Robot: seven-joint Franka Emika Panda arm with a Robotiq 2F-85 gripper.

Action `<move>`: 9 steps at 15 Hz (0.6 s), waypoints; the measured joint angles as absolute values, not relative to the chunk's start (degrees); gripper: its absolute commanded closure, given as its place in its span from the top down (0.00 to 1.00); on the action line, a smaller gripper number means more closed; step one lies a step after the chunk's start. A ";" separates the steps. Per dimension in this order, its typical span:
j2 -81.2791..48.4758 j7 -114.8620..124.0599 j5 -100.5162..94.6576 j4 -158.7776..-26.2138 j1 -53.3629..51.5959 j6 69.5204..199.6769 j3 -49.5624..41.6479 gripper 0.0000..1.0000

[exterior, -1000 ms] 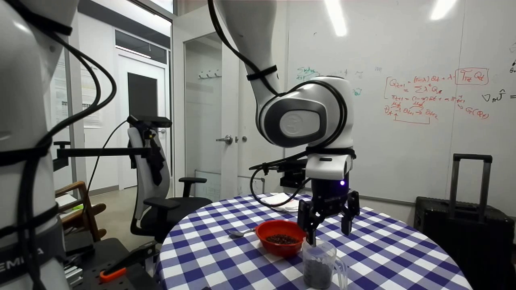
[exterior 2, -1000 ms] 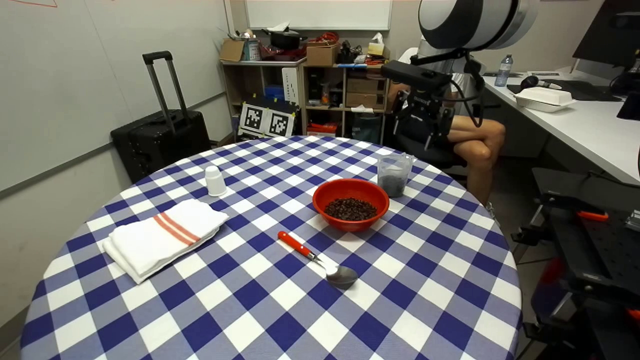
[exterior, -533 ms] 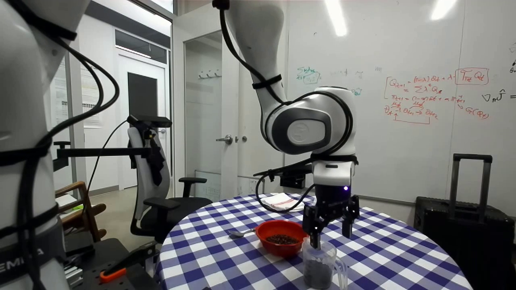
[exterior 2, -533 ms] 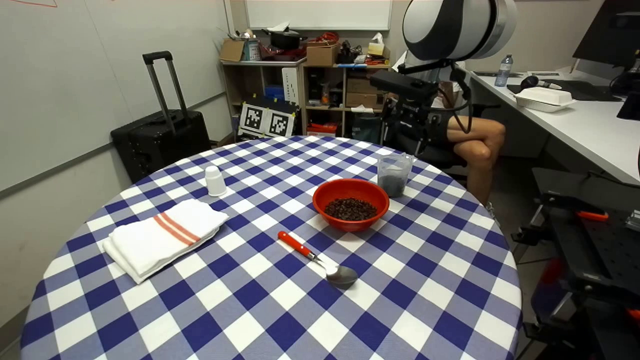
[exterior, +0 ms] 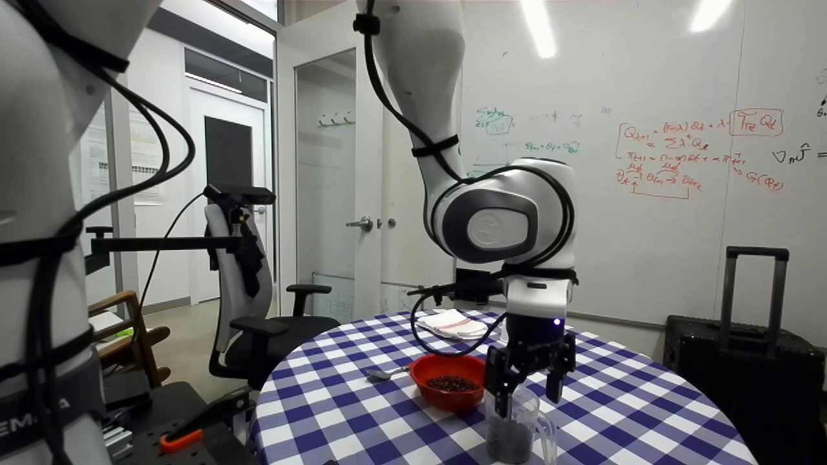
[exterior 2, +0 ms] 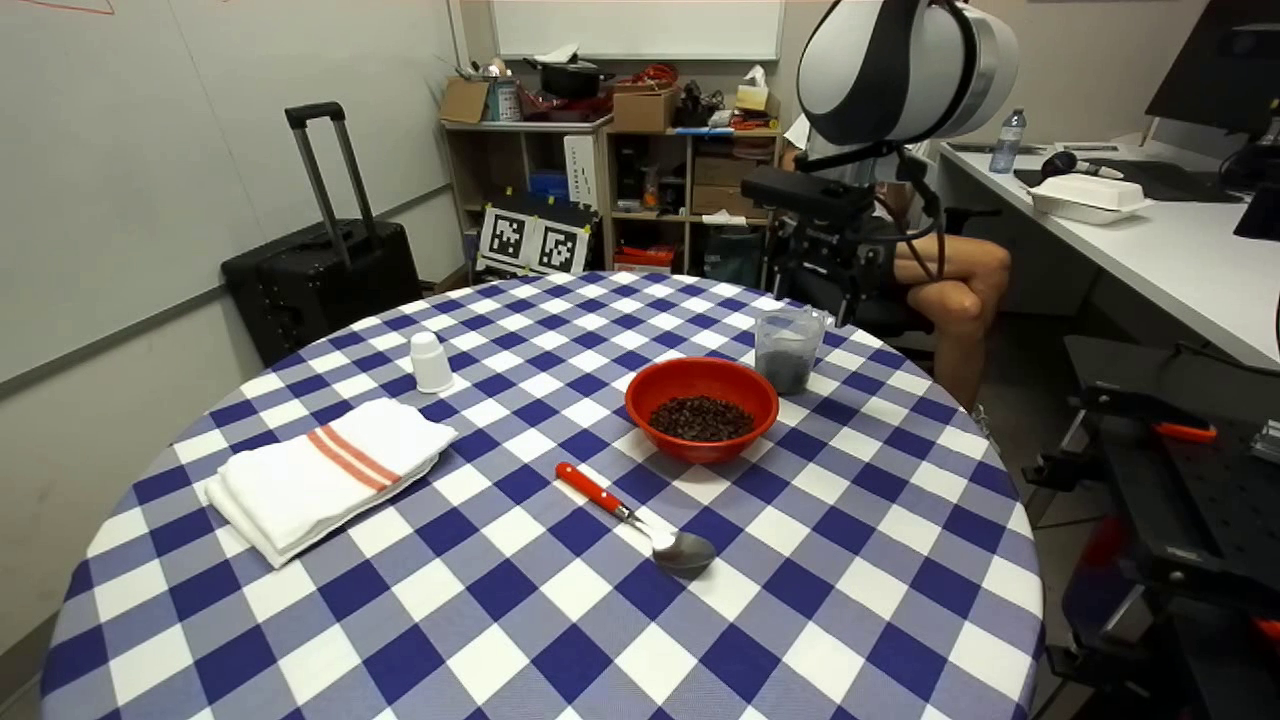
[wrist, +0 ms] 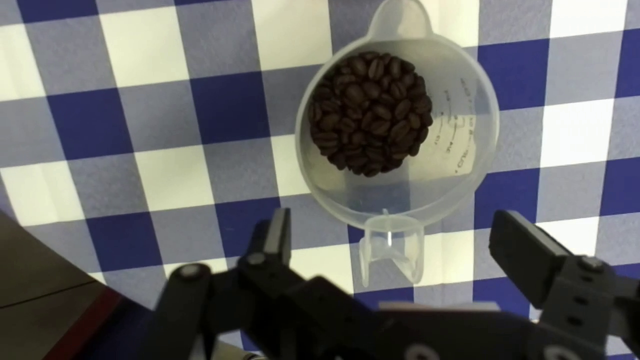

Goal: Pick up the jar and pour some of its contents into the bowl

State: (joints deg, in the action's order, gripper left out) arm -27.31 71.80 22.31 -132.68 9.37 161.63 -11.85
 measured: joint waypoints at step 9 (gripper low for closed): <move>-29.36 71.13 22.31 -130.57 10.02 159.77 -12.61 0.22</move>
State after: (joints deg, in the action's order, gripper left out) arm -29.36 71.13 22.31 -130.57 10.02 159.77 -12.61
